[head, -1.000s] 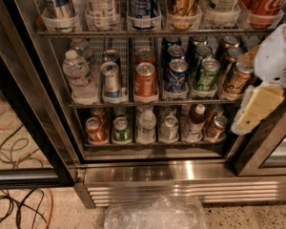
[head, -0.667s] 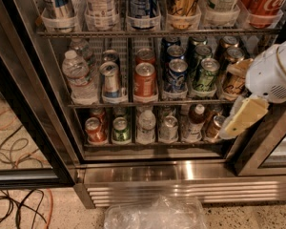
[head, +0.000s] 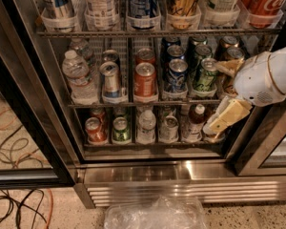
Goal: Pick blue plastic bottle from top shelf of fridge
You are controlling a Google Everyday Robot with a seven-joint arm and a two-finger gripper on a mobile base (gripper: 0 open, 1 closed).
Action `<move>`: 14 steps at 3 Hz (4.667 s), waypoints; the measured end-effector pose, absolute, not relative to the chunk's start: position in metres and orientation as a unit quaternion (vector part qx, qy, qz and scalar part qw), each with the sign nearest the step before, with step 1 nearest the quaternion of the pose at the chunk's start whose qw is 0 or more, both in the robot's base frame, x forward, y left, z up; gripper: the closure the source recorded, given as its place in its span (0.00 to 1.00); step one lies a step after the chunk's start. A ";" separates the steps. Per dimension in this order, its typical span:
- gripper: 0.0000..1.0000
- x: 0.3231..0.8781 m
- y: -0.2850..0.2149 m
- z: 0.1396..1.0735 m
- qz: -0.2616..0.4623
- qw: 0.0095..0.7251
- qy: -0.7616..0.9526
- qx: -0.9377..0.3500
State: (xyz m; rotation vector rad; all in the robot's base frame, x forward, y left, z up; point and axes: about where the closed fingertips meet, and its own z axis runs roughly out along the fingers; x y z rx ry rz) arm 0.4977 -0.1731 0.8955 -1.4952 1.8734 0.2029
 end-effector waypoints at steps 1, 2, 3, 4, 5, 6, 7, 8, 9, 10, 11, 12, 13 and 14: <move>0.00 0.497 -0.173 0.895 0.079 0.359 0.727 -0.580; 0.00 0.498 -0.169 0.894 0.088 0.359 0.728 -0.577; 0.00 0.502 -0.153 0.880 0.104 0.373 0.735 -0.557; 0.00 0.498 -0.126 0.861 0.133 0.422 0.730 -0.520; 0.00 0.485 -0.111 0.833 0.151 0.483 0.720 -0.475; 0.00 0.488 -0.119 0.809 0.160 0.547 0.720 -0.397; 0.00 0.496 -0.132 0.819 0.146 0.584 0.716 -0.353; 0.00 0.495 -0.130 0.822 0.146 0.586 0.713 -0.355; 0.00 0.497 -0.112 0.838 0.185 0.623 0.679 -0.341; 0.00 0.489 -0.099 0.865 0.216 0.672 0.635 -0.313; 0.00 0.477 -0.072 0.896 0.241 0.707 0.586 -0.313; 0.00 0.468 -0.047 0.918 0.265 0.723 0.547 -0.329; 0.00 0.467 -0.044 0.919 0.268 0.725 0.545 -0.326; 0.00 0.461 -0.028 0.914 0.271 0.740 0.532 -0.310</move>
Offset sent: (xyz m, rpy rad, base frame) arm 0.0013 0.0069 -0.0045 0.0428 0.0328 -0.0049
